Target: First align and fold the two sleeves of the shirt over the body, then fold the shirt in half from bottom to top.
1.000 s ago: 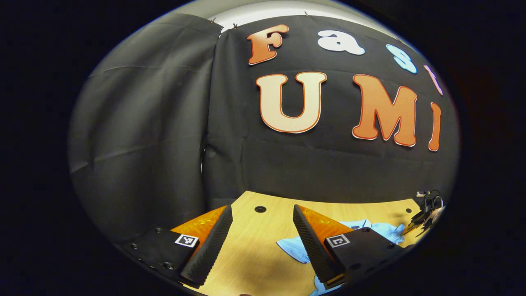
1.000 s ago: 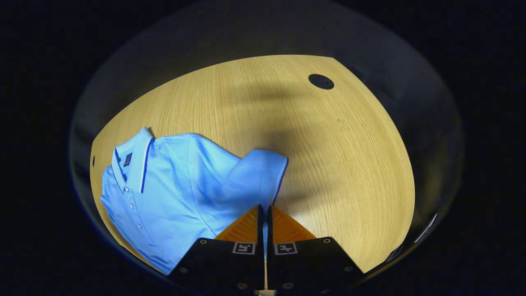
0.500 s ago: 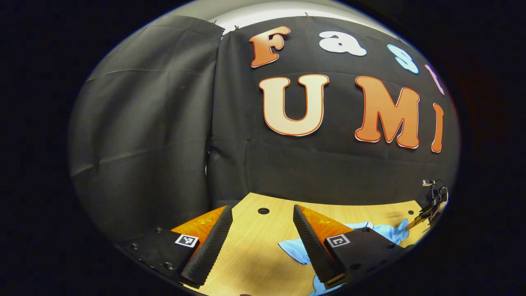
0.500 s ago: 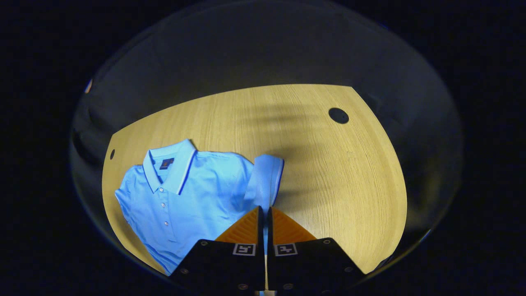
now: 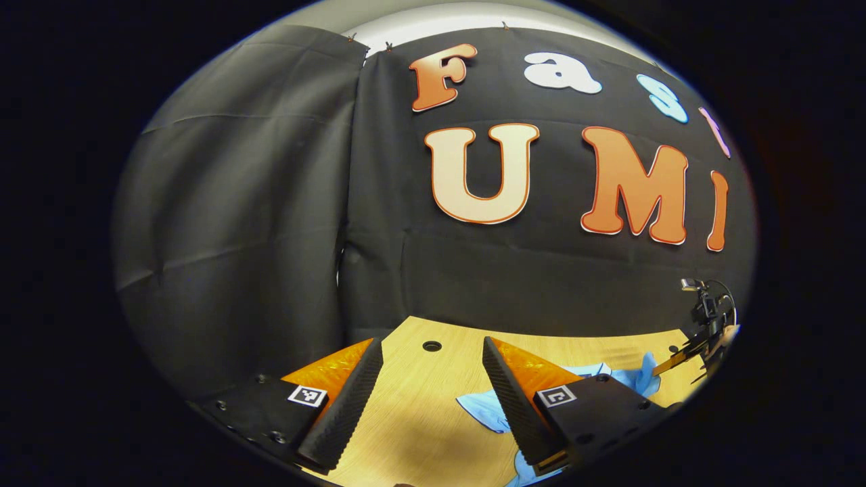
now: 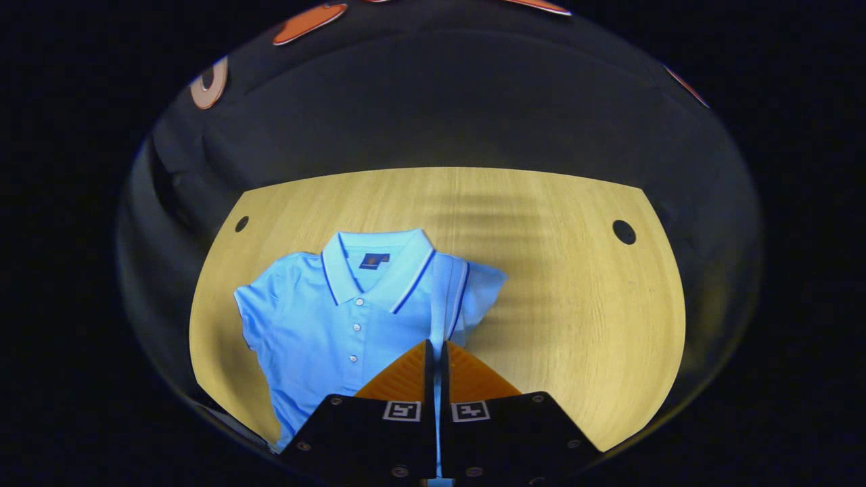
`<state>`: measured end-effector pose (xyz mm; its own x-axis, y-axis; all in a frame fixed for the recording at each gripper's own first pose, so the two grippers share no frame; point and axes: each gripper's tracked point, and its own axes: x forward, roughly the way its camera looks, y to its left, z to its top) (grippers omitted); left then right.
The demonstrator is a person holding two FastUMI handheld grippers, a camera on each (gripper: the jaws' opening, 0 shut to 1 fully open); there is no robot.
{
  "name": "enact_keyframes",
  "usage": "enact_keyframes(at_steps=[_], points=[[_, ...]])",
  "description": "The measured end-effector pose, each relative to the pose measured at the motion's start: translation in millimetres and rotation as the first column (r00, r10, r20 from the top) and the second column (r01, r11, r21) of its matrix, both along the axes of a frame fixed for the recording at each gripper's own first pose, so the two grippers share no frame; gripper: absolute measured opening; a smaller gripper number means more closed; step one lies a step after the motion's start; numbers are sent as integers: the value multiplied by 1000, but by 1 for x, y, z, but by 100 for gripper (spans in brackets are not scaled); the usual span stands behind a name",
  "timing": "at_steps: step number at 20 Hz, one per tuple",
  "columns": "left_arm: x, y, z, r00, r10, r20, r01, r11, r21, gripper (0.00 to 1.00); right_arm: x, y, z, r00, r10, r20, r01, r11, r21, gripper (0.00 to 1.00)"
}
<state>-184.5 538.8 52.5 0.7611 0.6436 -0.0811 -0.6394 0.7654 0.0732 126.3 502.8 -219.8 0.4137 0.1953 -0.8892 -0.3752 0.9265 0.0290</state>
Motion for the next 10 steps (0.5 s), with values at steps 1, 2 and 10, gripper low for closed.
enact_keyframes(at_steps=[1, 2, 10], points=[[-2, 1, 0, 1000, 3, 0, -3, 1000, -3, 95, -5, 7, -1, 1000, 18, -3, -18, 1000, 1, 2], [-4, 3, -2, 1000, 6, 0, -6, 1000, -6, 95, -9, 18, -2, 999, 33, -9, -33, 999, 8, 2], [-14, 8, -8, 1000, 14, -15, -14, 1000, -11, 97, -41, 65, -23, 993, 106, -50, -105, 994, 25, 2]])
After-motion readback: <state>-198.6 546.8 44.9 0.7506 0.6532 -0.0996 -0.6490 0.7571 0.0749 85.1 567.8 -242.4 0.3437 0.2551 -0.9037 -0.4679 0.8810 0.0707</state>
